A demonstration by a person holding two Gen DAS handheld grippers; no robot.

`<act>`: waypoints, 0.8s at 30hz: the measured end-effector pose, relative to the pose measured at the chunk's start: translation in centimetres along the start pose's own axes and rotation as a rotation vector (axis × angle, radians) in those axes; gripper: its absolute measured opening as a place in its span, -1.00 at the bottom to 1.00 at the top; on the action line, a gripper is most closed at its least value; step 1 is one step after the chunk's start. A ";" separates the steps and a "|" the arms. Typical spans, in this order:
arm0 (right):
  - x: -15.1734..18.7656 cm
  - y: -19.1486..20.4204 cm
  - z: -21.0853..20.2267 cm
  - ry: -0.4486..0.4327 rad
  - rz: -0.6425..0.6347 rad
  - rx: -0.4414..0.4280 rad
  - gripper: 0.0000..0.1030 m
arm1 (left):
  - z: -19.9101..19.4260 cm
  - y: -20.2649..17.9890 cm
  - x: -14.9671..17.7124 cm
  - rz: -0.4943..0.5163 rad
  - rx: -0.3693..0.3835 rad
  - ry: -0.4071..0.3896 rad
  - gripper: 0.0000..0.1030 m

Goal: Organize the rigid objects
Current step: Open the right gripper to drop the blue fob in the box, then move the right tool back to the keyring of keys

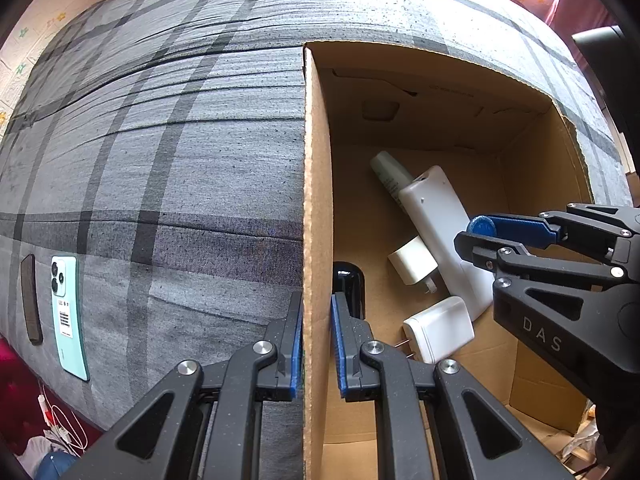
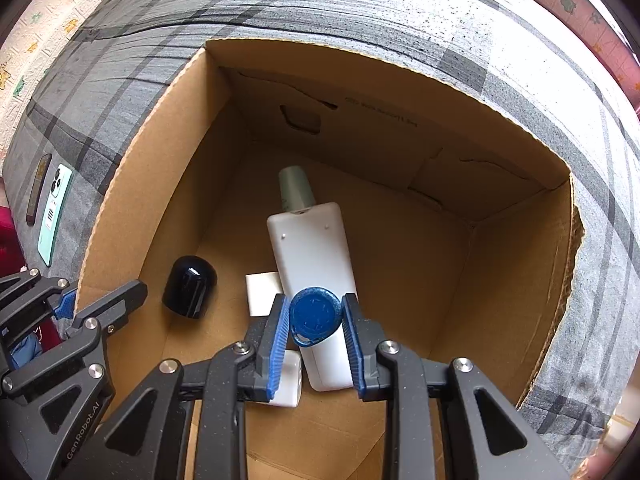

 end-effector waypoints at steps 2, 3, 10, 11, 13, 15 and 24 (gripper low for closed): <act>0.0 0.0 -0.2 -0.007 0.005 -0.010 -0.34 | 0.0 0.0 0.0 0.000 -0.002 -0.001 -0.73; 0.0 -0.1 -0.4 -0.012 0.008 -0.018 -0.29 | 0.0 0.0 0.0 -0.001 -0.003 -0.002 -0.73; -0.2 -0.4 -2.3 -0.072 0.004 -0.001 0.02 | -0.1 -0.1 0.0 0.000 -0.007 -0.001 -0.73; -0.3 -0.5 -2.7 -0.079 0.004 0.002 0.07 | -0.1 -0.1 0.0 0.000 -0.008 -0.002 -0.73; -0.2 -0.4 -3.3 -0.091 0.007 -0.003 0.17 | -0.1 -0.1 0.0 0.000 -0.010 -0.002 -0.73; 0.0 -0.5 -3.9 -0.103 0.013 -0.008 0.27 | -0.1 -0.2 0.0 0.004 -0.014 -0.002 -0.73; 0.6 -1.3 -7.2 -0.170 0.044 0.001 0.70 | -0.2 -0.2 0.0 0.006 -0.018 0.000 -0.73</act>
Point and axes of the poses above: each gripper's, at about its wrist camera, not at the fingertips, and z roughly the way its jaws point, y to its left, x to its underside, the point moved 6 cm from there along z, roughly the way its jaws point, and after that the axes turned 1 degree about y, right-handed, at the moved point
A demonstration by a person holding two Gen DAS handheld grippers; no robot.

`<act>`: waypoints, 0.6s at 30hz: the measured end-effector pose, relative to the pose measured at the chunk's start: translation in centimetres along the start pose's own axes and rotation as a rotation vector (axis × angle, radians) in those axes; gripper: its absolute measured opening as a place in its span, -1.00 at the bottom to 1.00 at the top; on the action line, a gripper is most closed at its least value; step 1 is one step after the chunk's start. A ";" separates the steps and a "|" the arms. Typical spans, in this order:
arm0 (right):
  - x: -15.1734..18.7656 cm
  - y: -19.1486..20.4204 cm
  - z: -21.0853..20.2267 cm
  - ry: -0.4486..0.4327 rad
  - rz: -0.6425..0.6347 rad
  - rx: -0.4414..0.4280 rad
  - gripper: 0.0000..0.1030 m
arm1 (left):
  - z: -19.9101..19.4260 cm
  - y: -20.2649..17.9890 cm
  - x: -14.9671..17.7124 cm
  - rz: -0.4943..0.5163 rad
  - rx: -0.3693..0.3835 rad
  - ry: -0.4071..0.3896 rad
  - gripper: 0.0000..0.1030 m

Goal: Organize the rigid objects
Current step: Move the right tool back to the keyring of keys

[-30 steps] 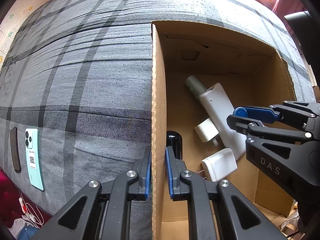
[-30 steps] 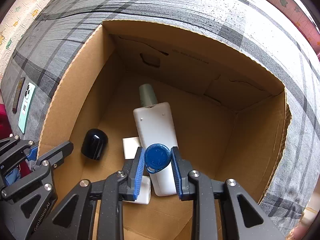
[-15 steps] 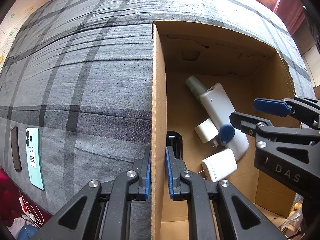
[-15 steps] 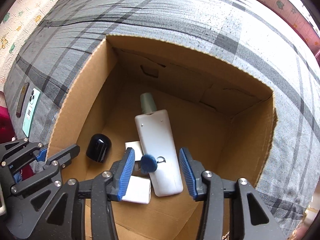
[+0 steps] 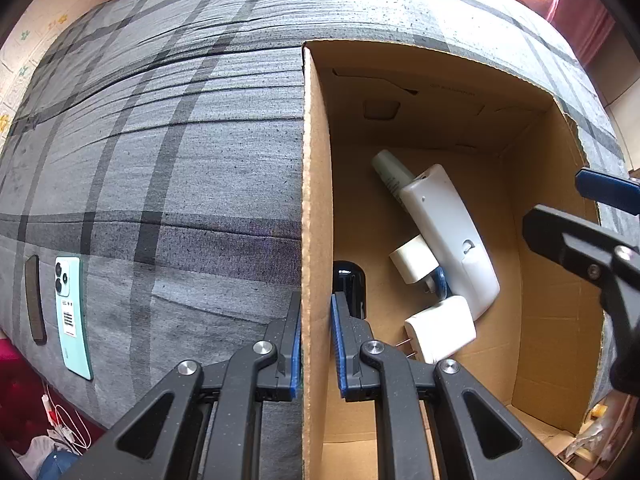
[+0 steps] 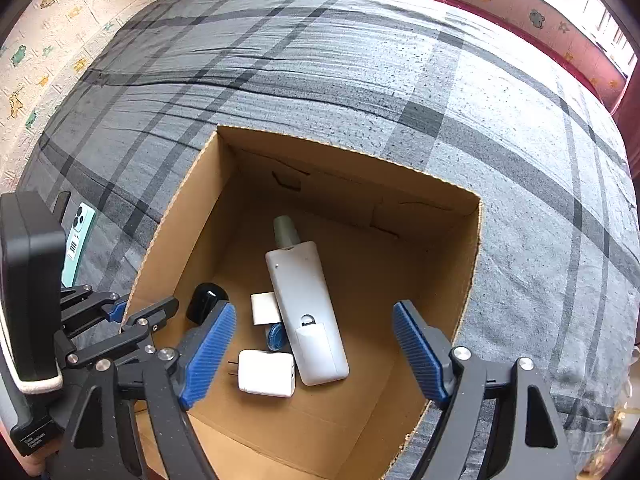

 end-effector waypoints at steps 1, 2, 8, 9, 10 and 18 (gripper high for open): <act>0.0 -0.2 -0.3 -0.008 0.004 0.002 0.78 | 0.0 0.0 0.0 0.000 0.000 0.000 -0.73; 0.1 -0.4 -0.7 -0.016 0.010 0.003 0.80 | 0.0 0.0 0.0 0.001 -0.001 -0.001 -0.73; 0.7 -2.0 -2.6 -0.053 0.041 0.026 0.95 | -0.1 -0.2 0.1 0.012 -0.008 -0.003 -0.73; 0.9 -2.5 -2.9 -0.058 0.050 0.031 0.96 | -0.1 -0.2 0.1 0.015 -0.010 -0.003 -0.73; 1.2 -2.9 -3.2 -0.061 0.059 0.032 0.97 | -0.1 -0.2 0.1 0.018 -0.012 -0.004 -0.73; 4.2 -7.0 -5.0 -0.055 0.152 0.079 0.99 | -0.3 -0.3 0.3 0.028 -0.014 -0.006 -0.73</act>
Point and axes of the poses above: each gripper's, at about its wrist camera, not at the fingertips, and z roughly the way its jaws point, y to its left, x to its underside, the point moved 6 cm from there along z, roughly the way its jaws point, and after that the axes turned 1 degree about y, right-handed, at the moved point
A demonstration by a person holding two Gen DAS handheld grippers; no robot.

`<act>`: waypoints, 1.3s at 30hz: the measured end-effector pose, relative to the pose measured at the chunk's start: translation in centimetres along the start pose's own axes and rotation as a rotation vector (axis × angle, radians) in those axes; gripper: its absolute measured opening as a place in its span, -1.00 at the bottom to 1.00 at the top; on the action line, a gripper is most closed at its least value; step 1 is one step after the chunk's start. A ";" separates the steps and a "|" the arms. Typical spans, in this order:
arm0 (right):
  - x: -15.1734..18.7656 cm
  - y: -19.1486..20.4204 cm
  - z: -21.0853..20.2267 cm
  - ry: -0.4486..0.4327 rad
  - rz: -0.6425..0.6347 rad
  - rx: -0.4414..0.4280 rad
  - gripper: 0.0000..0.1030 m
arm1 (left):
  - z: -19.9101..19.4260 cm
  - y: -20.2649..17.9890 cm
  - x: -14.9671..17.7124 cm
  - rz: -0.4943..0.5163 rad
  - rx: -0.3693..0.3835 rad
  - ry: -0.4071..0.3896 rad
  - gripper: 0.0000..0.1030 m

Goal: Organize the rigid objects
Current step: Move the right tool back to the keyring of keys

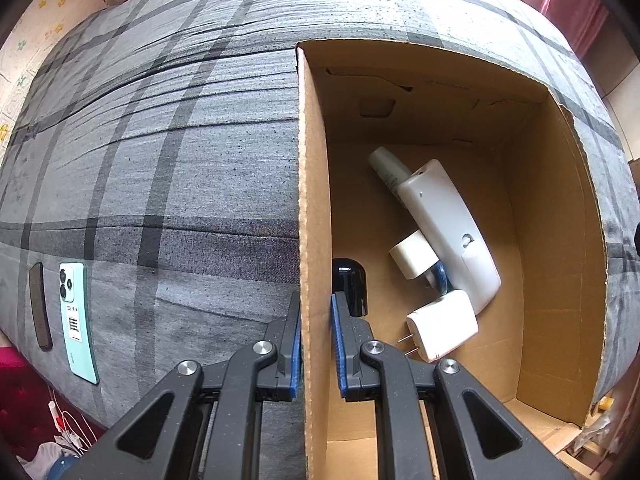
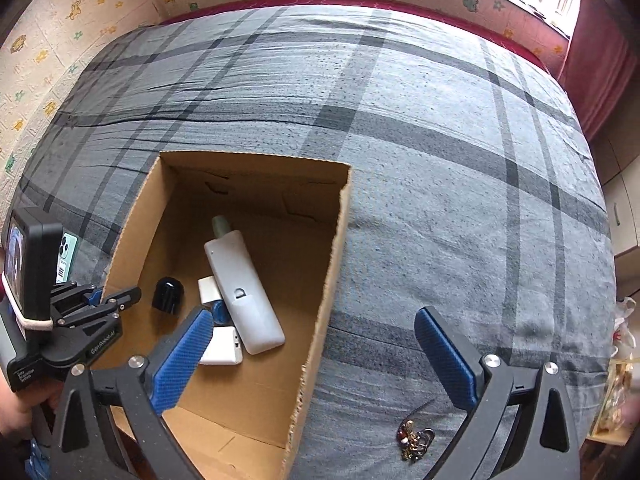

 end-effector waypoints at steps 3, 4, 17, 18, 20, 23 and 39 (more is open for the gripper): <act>1.1 -1.9 -0.4 0.007 0.039 0.025 0.99 | 0.0 0.0 0.0 0.003 0.000 -0.001 -0.73; 1.5 -2.5 -0.6 0.009 0.053 0.033 0.99 | 0.0 0.0 0.0 0.003 0.000 -0.001 -0.73; 7.3 -9.2 -0.4 0.077 0.225 0.119 0.99 | 0.0 -0.1 0.0 0.030 -0.007 -0.005 -0.73; 7.8 -9.6 -0.1 0.087 0.237 0.123 0.99 | 0.0 -0.1 0.0 0.030 -0.005 -0.005 -0.73; 8.9 -10.3 0.4 0.103 0.259 0.129 0.99 | 0.0 -0.1 0.0 0.033 -0.005 -0.004 -0.73; 10.5 -11.1 1.3 0.126 0.284 0.139 0.99 | 0.0 -0.2 0.0 0.037 -0.006 -0.004 -0.73; 16.8 -12.5 6.6 0.232 0.331 0.157 0.99 | 0.0 -0.2 0.1 0.044 -0.004 -0.009 -0.73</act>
Point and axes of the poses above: each gripper's, at about its wrist camera, not at the fingertips, and z roughly the way its jaws point, y to its left, x to its underside, the point moved 6 cm from there along z, roughly the way its jaws point, and after that the axes turned 1 degree about y, right-handed, at the moved point
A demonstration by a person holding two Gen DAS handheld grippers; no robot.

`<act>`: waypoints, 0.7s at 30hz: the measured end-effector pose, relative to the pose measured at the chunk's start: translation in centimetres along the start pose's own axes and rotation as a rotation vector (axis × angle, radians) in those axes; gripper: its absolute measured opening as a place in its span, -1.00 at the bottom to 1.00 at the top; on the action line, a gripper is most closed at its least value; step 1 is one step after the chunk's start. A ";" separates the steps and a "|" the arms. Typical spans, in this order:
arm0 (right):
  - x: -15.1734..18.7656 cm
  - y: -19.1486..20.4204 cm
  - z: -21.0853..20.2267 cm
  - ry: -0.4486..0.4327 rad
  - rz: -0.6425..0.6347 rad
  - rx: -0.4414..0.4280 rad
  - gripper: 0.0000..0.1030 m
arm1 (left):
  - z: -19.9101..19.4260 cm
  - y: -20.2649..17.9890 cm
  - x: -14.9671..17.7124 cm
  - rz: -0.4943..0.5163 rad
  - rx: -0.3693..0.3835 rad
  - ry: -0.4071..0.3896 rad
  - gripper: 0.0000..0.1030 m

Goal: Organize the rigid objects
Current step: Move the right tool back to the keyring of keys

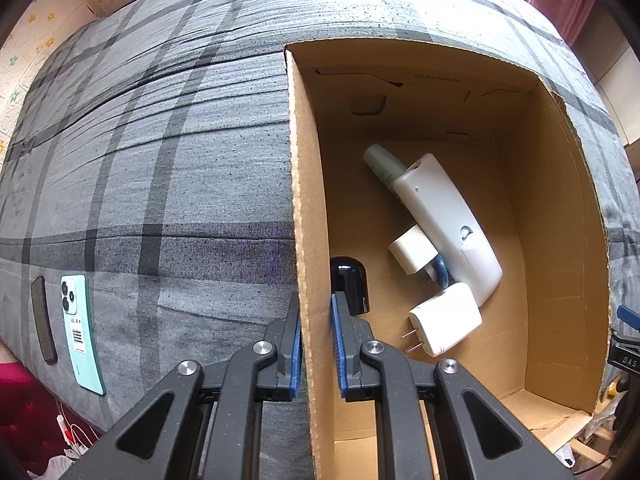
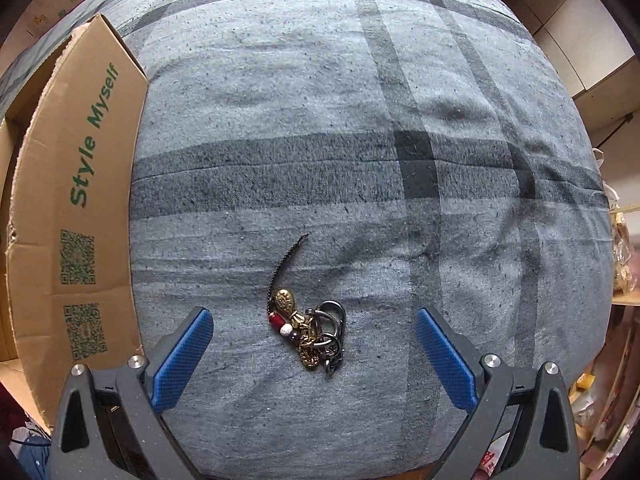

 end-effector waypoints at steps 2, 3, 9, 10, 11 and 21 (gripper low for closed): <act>0.3 -0.2 0.9 0.012 0.006 -0.001 0.99 | 0.0 0.0 0.0 -0.003 0.002 -0.001 -0.73; 0.5 -0.3 1.3 0.018 0.009 0.004 0.99 | 0.0 0.0 0.0 -0.004 0.002 -0.001 -0.73; 1.9 -0.3 3.6 0.060 0.010 0.007 0.99 | -0.1 -0.1 0.0 0.000 0.000 -0.003 -0.73; 2.1 -0.3 3.9 0.066 0.014 0.008 0.99 | -0.1 -0.1 0.0 -0.002 0.001 -0.003 -0.73; 2.2 -0.5 4.3 0.070 0.016 0.011 0.99 | -0.1 -0.1 0.0 -0.002 0.001 -0.003 -0.73; 2.7 -2.2 6.6 0.090 0.047 -0.018 1.00 | -0.1 -0.2 0.1 0.003 -0.005 -0.005 -0.73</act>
Point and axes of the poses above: each gripper's, at about its wrist camera, not at the fingertips, and z roughly the way its jaws point, y to its left, x to its underside, the point moved 6 cm from there along z, roughly the way its jaws point, and after that the axes turned 1 degree about y, right-handed, at the moved point
